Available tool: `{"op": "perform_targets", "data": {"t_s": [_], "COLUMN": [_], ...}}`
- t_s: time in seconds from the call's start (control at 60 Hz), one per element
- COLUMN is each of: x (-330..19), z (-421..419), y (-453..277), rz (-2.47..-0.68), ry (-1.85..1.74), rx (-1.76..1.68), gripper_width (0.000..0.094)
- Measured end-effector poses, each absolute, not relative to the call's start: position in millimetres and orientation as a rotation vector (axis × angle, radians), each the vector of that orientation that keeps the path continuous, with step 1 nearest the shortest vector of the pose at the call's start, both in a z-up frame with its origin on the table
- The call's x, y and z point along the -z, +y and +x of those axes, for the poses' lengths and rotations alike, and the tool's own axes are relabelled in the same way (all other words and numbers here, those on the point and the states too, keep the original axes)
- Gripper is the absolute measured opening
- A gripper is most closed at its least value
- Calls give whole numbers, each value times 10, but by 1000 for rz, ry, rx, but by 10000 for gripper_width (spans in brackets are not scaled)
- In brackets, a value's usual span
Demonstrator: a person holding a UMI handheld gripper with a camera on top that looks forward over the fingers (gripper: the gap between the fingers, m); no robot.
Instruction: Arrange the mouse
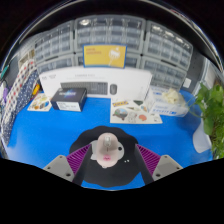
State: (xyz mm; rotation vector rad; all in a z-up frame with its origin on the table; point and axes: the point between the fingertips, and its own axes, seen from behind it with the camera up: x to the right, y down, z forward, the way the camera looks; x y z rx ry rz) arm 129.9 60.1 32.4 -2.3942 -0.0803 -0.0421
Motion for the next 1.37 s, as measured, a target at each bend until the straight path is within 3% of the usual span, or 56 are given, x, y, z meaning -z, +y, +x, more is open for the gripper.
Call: {"op": "perform_targets", "data": {"t_s": [0.3, 0.483, 0.6, 1.017, 1.367], "x": [-1700, -2207, -2291, -1856, -2038], "z": [1095, 784, 552, -132, -428], "y": [48, -482, -823, -1737, -1874], "rz": [-2213, -2140, -2120, -2206, -2178], "ry": [-50, -56, -50, -12, 0], "rx": [28, 11, 10, 49, 47], "gripper_width": [859, 859, 856, 853, 852]}}
